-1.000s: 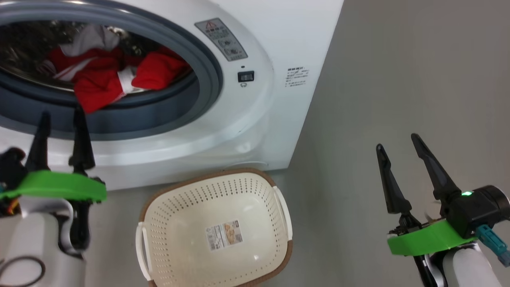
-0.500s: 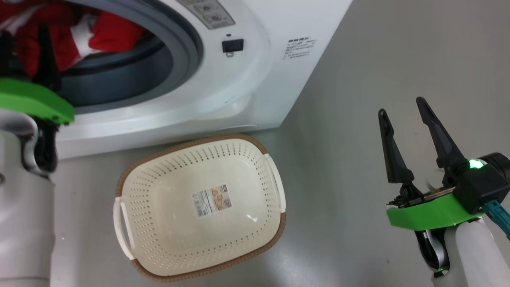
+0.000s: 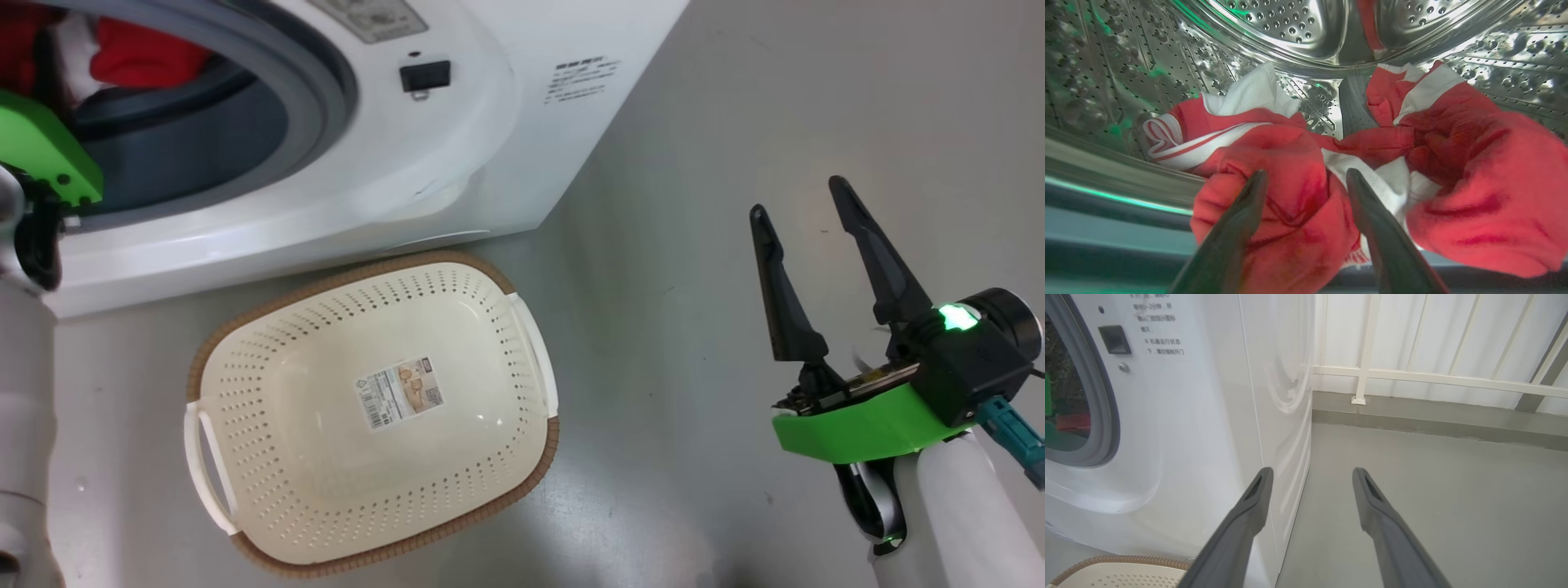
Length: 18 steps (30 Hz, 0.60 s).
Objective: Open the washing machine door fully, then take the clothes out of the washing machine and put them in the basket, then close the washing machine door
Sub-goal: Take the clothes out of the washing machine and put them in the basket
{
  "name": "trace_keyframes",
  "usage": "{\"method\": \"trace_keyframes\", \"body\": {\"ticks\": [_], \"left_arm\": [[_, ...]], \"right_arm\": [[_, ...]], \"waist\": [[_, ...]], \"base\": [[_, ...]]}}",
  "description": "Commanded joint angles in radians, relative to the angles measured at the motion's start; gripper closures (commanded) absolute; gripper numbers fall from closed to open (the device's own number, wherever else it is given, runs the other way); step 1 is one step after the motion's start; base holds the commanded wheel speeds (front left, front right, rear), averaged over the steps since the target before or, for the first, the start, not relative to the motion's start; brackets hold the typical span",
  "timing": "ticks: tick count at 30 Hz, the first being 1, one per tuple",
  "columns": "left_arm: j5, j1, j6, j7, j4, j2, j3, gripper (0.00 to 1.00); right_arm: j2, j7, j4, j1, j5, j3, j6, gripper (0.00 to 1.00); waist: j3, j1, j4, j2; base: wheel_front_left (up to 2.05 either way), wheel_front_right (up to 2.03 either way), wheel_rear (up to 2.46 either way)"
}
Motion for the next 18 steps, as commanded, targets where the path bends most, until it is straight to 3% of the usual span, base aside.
{"method": "trace_keyframes", "body": {"ticks": [1,11,15,16,17,18], "left_arm": [[0.014,-0.024,0.013,0.015,0.005,0.059,0.002,0.0],[0.077,-0.048,0.078,0.09,0.127,0.103,-0.063,0.0],[0.076,-0.048,0.063,0.12,0.156,0.102,-0.076,0.0],[0.076,-0.048,0.06,0.128,0.162,0.102,-0.079,0.11],[0.079,-0.049,0.057,0.128,0.164,0.103,-0.084,0.77],[0.079,-0.049,0.054,0.128,0.166,0.104,-0.087,1.0]], "right_arm": [[0.0,-0.006,-0.025,-0.002,0.014,0.034,0.006,0.0],[0.0,-0.006,-0.018,0.0,0.035,0.077,0.006,0.0],[0.0,-0.006,-0.019,0.0,0.035,0.076,0.006,0.0],[0.0,-0.006,-0.02,0.001,0.035,0.076,0.006,0.0],[0.0,-0.006,-0.019,0.001,0.035,0.076,0.006,0.0],[0.0,-0.006,-0.019,0.001,0.036,0.076,0.006,0.0]], "waist": [[0.002,0.0,-0.009,-0.0001],[-0.007,0.0,-0.038,-0.0001],[-0.004,0.0,-0.039,-0.0001],[-0.004,0.0,-0.039,-0.0001],[-0.004,0.0,-0.039,-0.0001],[-0.004,0.0,-0.038,-0.0001]], "base": [[0.0,0.0,0.0],[0.0,0.0,0.0],[0.0,0.0,0.0],[0.0,0.0,0.0],[0.0,0.0,0.0],[0.0,0.0,0.0]]}}
